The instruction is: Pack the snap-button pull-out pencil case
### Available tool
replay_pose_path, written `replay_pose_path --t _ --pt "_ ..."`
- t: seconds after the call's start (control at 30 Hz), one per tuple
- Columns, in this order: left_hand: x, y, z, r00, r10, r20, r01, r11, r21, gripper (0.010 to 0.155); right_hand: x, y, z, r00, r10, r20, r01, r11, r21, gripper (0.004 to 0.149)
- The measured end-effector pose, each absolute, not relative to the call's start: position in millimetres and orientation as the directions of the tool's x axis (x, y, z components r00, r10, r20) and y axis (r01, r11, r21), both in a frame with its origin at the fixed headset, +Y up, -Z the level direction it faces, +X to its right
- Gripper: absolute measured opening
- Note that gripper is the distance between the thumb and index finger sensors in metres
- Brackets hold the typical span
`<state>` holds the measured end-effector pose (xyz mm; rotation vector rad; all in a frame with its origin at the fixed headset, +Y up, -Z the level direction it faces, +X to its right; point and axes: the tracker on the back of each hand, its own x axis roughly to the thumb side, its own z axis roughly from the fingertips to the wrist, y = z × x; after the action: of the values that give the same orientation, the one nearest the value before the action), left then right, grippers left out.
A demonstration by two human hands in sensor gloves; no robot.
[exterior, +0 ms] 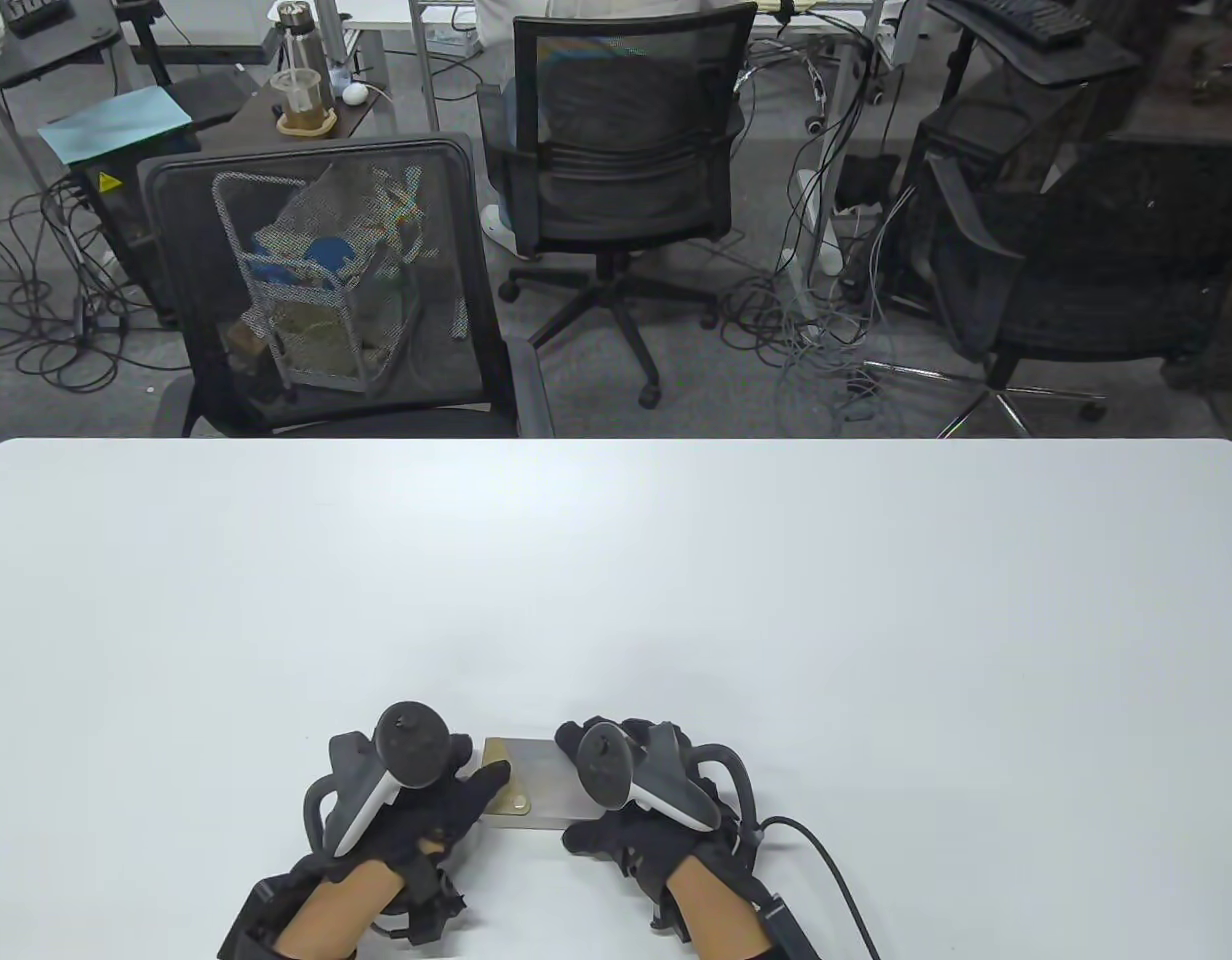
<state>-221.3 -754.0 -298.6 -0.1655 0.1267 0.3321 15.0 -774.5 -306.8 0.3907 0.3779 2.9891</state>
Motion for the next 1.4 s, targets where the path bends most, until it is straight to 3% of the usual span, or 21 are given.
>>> replay_pose_path --t 0.17,0.3,0.4,0.57,0.8,0.9,1.07,1.23,1.33,1.4 --pt "-243 -728 -288 0.970 0.172 -0.169 -0.157 0.983 0.094 0.072 16 -775 -307 -0.961 0.134 0.241 -0.070 -0.964 0.258 0.089" --pt "-261 -728 -277 0.971 0.109 -0.212 -0.058 0.971 0.233 0.074 16 -775 -307 -0.961 0.136 0.242 -0.071 -0.964 0.257 0.089" --pt "-268 -734 -271 0.980 0.138 -0.145 -0.108 0.975 0.196 0.080 16 -775 -306 -0.961 0.136 0.243 -0.071 -0.964 0.258 0.089" --pt "-265 -733 -267 0.980 0.154 -0.124 -0.118 0.960 0.253 0.087 16 -775 -307 -0.960 0.140 0.242 -0.074 -0.962 0.261 0.089" --pt "-258 -736 -265 0.988 0.122 -0.097 -0.094 0.963 0.251 0.089 18 -774 -306 -0.958 0.130 0.255 -0.065 -0.966 0.249 0.089" --pt "-258 -738 -266 0.989 0.115 -0.092 -0.090 0.967 0.239 0.088 24 -767 -305 -0.947 0.184 0.264 -0.106 -0.953 0.284 0.091" --pt "-256 -739 -266 0.991 0.105 -0.086 -0.083 0.969 0.232 0.088 56 -734 -298 -0.944 0.176 0.278 -0.156 -0.984 0.091 0.090" --pt "-252 -740 -266 0.994 0.083 -0.077 -0.064 0.971 0.232 0.088 99 -705 -277 -0.973 -0.087 0.215 0.040 -0.976 -0.212 0.088" --pt "-249 -740 -265 0.995 0.069 -0.070 -0.051 0.971 0.232 0.088 121 -710 -266 -0.981 -0.086 0.174 0.034 -0.959 -0.280 0.089" --pt "-247 -741 -264 0.995 0.068 -0.066 -0.051 0.971 0.236 0.089 134 -723 -263 -0.983 -0.005 0.184 -0.046 -0.962 -0.271 0.090"
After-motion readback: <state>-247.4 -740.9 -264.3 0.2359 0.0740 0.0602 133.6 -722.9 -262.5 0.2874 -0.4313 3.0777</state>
